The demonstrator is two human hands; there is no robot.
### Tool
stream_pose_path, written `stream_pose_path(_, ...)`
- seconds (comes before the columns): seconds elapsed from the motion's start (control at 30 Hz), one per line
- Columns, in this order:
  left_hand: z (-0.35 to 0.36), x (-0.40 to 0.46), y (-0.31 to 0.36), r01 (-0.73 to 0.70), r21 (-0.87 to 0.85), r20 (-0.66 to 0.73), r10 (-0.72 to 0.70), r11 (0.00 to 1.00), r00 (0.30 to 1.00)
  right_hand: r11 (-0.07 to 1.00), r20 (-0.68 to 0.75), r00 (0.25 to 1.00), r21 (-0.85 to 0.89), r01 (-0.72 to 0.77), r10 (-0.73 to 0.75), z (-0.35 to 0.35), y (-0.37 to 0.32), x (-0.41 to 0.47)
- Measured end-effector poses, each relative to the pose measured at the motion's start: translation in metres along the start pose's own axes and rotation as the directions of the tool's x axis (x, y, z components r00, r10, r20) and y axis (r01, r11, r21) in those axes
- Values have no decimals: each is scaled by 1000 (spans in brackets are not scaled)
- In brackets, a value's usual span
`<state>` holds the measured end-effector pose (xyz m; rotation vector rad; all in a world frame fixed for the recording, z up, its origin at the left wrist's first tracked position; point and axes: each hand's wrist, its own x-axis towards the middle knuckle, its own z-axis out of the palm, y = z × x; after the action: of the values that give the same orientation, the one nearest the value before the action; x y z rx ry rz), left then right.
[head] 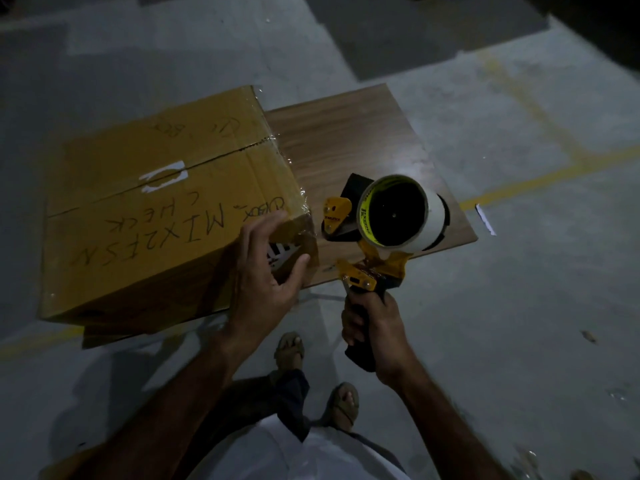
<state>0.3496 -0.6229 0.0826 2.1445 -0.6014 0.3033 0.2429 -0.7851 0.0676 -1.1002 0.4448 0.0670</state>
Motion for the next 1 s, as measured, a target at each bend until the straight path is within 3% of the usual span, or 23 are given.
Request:
stream_pose_path(0.1,-5,25,-6,-7,13,225,4,1000,974,997,-9,997,-18,72,-72,-1,0,-1)
stream_pose_path(0.17,-4,36,-14,-61,-7,289,60,998,956,993,-16,993,-39,115,-116,-1,1,-1)
stream_pose_path(0.47,-1,50,-32,-136,-155,288,177,978,941,976,-135,977,-165,143,-166,11,8,16)
stream_pose_path(0.67,-2,54,-39,-130,-164,274,172,978,946,986,-154,977,-100,134,-148,19,4,25)
stream_pose_path(0.83,-7,55,-39,-99,-215,267,156,972,951,989,-95,984,11,150,-148,19,-1,26)
stream_pose_path(1.0,-7,58,-44,-28,-180,352,91,983,932,991,-9,993,57,118,-117,16,-7,23)
